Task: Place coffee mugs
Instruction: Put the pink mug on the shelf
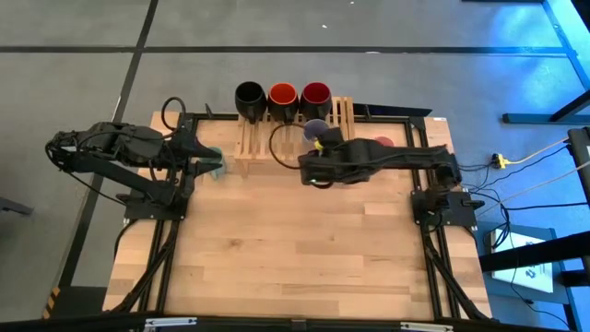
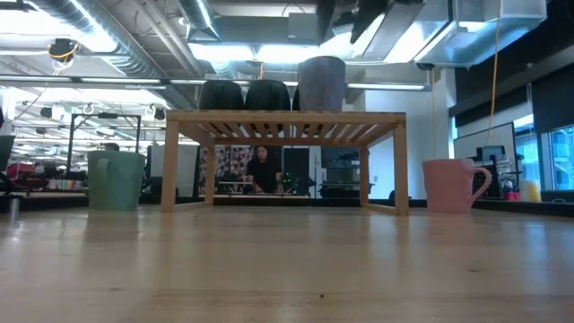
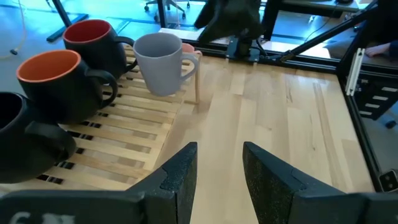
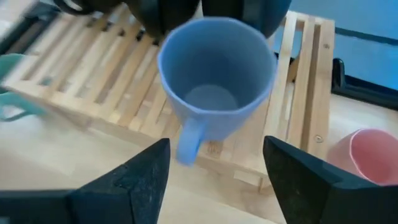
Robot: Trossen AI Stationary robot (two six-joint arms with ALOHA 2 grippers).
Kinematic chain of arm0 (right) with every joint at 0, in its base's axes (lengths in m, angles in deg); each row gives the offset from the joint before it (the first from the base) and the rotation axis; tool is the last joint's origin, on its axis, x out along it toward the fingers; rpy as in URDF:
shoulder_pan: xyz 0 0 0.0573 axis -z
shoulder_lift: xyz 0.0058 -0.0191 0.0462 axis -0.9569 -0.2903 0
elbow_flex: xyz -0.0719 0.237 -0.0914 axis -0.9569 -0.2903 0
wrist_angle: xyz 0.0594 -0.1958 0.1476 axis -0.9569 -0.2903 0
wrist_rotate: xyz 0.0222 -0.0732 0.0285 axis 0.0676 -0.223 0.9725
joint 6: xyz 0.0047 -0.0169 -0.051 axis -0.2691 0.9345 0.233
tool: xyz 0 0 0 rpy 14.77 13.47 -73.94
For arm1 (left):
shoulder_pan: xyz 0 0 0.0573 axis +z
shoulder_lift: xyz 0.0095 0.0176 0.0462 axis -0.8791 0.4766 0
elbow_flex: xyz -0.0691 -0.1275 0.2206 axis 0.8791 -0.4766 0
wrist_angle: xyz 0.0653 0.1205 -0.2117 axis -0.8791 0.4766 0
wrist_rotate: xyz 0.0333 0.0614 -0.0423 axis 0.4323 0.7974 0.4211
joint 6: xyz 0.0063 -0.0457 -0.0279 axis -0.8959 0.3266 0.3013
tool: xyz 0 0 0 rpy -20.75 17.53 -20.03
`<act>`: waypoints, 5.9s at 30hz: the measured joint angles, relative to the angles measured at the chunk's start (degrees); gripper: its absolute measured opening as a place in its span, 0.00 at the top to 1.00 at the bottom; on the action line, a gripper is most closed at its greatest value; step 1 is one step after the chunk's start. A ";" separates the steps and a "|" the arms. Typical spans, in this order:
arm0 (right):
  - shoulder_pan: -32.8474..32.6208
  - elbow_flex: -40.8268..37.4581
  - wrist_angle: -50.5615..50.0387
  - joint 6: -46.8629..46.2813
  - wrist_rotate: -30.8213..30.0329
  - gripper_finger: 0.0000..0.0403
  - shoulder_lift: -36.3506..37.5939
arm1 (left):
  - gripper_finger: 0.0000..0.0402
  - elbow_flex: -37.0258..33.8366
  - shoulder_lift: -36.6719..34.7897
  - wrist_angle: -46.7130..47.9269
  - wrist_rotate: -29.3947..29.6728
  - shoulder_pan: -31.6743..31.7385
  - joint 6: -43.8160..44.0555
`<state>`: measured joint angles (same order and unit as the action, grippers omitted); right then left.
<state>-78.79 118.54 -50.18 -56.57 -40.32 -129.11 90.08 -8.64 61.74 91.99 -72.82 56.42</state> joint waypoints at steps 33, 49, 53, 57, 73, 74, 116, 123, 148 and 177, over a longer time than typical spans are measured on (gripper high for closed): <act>6.87 -69.05 11.11 -3.80 14.32 0.39 55.45 | 0.69 0.02 0.00 1.82 9.03 0.02 1.91; 34.17 -80.69 24.22 41.08 26.29 0.39 57.79 | 0.69 0.02 4.39 1.83 14.08 0.06 4.46; 41.17 -82.74 29.43 46.17 33.52 0.39 56.83 | 0.69 0.02 4.90 1.82 14.13 0.15 4.46; 44.66 -82.71 32.28 47.58 33.90 0.39 54.92 | 0.69 0.02 4.87 1.81 14.25 0.13 4.49; 50.37 -82.67 36.42 57.53 37.90 0.45 41.67 | 0.69 0.02 4.87 1.81 15.15 0.13 4.53; 50.36 -82.67 37.11 57.89 38.19 0.47 41.14 | 0.69 0.02 4.87 1.83 15.15 0.13 4.53; 32.51 -64.37 9.06 37.93 34.23 0.94 50.85 | 0.69 0.02 4.87 1.85 16.66 0.10 4.08; 12.63 -60.87 5.66 18.31 35.37 0.94 50.10 | 0.69 0.02 4.73 3.00 16.68 0.10 4.05; -11.27 -11.55 12.37 -6.06 26.79 0.94 -0.01 | 0.69 0.02 -0.61 6.55 14.73 0.10 -0.50; 0.76 14.25 13.24 8.62 20.12 0.94 -15.82 | 0.69 0.02 -0.45 6.53 14.78 0.10 -0.52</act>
<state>-78.03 132.78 -36.94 -47.95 -20.20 -144.93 90.10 -9.09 68.28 106.77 -72.71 55.90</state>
